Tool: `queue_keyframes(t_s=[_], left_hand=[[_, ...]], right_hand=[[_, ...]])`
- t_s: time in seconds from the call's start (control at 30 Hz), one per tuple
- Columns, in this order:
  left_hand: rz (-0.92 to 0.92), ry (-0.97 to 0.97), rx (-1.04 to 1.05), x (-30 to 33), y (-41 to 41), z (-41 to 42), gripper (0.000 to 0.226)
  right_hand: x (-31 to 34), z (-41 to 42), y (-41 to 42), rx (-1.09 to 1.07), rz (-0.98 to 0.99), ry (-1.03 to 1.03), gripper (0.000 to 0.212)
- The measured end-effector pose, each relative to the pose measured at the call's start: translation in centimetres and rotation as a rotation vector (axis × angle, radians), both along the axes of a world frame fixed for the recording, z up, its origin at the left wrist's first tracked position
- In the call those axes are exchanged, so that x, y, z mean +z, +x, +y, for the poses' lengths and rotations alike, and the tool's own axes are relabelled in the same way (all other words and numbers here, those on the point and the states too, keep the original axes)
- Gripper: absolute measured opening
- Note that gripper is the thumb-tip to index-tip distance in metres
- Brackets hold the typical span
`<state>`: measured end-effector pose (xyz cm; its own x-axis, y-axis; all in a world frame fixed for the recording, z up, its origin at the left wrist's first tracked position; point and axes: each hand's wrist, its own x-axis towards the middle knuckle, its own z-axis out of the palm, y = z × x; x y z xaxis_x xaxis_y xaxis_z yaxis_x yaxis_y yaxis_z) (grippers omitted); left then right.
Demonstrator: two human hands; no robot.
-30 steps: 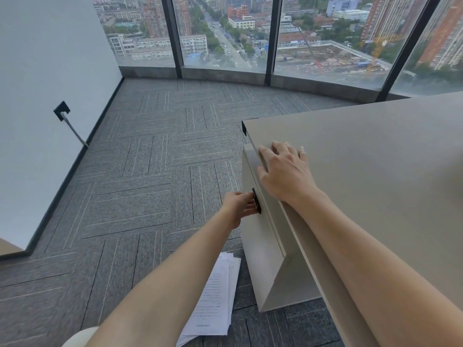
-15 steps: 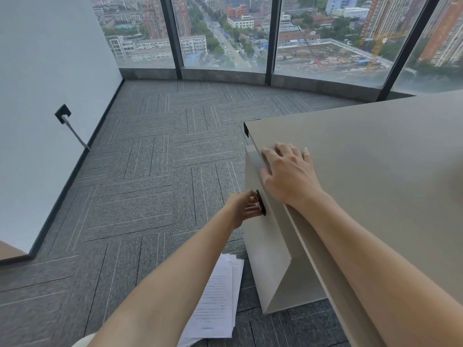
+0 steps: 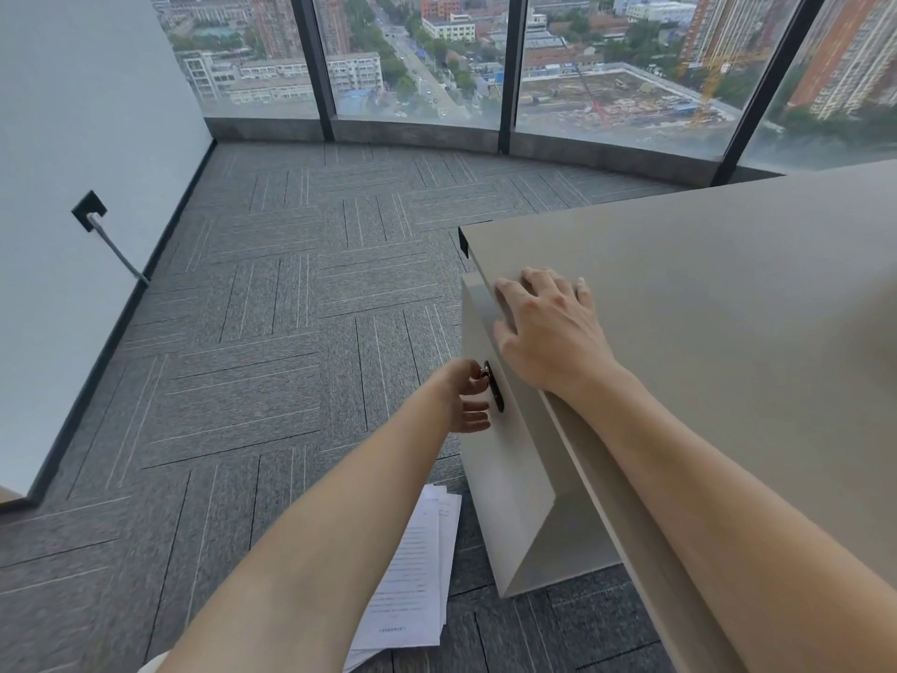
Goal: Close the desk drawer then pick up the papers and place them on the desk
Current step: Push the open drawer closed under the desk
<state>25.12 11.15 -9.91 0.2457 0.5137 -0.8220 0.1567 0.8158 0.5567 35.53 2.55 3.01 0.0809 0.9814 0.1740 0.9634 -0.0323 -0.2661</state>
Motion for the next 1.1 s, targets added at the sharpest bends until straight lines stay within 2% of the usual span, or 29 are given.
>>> queue_keyframes(t_s=[0.2,0.43,0.53,0.67,0.9,1.1], left_hand=[[0.189,0.266,-0.152,0.8,-1.0,-0.9,0.041],[0.400,0.598,-0.335,4.5,-6.6,-4.3,0.035],[0.470,0.680,-0.388,6.6,-9.8,-5.9,0.030],[0.531,0.734,-0.367,9.2,-14.2,-7.9,0.028],[0.543,0.758,-0.232,13.7,-21.0,-12.3,0.060],[0.575,0.776,-0.180,14.9,-25.7,-15.6,0.059]], right_hand=[[-0.2,0.1,0.2,0.000,-0.028,-0.023,0.047],[0.6,-0.8,-0.5,-0.031,-0.053,-0.065,0.053],[0.9,-1.4,-1.3,-0.065,-0.068,-0.128,0.055],[1.8,-3.8,-4.6,-0.082,-0.065,-0.175,0.056],[3.5,-9.1,-12.6,0.009,0.000,-0.163,0.048],[3.9,-11.7,-17.0,0.091,0.050,-0.220,0.051]])
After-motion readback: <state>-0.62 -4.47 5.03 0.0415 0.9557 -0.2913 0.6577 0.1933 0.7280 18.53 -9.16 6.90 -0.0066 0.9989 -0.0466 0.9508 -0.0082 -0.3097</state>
